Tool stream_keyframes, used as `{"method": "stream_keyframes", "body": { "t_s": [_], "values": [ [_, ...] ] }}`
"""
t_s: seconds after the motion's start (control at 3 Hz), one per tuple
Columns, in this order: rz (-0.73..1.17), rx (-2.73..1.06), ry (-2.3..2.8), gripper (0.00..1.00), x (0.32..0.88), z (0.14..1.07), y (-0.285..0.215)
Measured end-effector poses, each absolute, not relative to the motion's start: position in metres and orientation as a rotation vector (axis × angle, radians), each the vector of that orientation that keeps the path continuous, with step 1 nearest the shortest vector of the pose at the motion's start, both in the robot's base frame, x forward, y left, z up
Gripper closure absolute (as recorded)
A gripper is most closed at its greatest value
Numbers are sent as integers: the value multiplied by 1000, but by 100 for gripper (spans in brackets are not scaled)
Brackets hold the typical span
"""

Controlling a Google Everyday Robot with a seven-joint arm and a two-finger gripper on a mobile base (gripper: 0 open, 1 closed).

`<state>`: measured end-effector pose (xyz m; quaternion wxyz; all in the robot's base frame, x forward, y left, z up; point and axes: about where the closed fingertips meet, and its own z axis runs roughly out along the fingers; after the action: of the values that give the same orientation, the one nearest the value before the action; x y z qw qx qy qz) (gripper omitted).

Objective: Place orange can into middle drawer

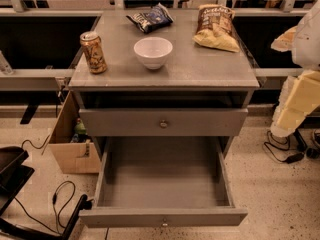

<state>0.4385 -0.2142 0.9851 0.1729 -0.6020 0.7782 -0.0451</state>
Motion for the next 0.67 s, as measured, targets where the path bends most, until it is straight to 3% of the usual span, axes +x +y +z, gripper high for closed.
{"method": "stream_keyframes", "body": {
  "t_s": [0.67],
  "values": [
    [-140, -1672, 2116, 0, 449, 989, -212]
  ]
}}
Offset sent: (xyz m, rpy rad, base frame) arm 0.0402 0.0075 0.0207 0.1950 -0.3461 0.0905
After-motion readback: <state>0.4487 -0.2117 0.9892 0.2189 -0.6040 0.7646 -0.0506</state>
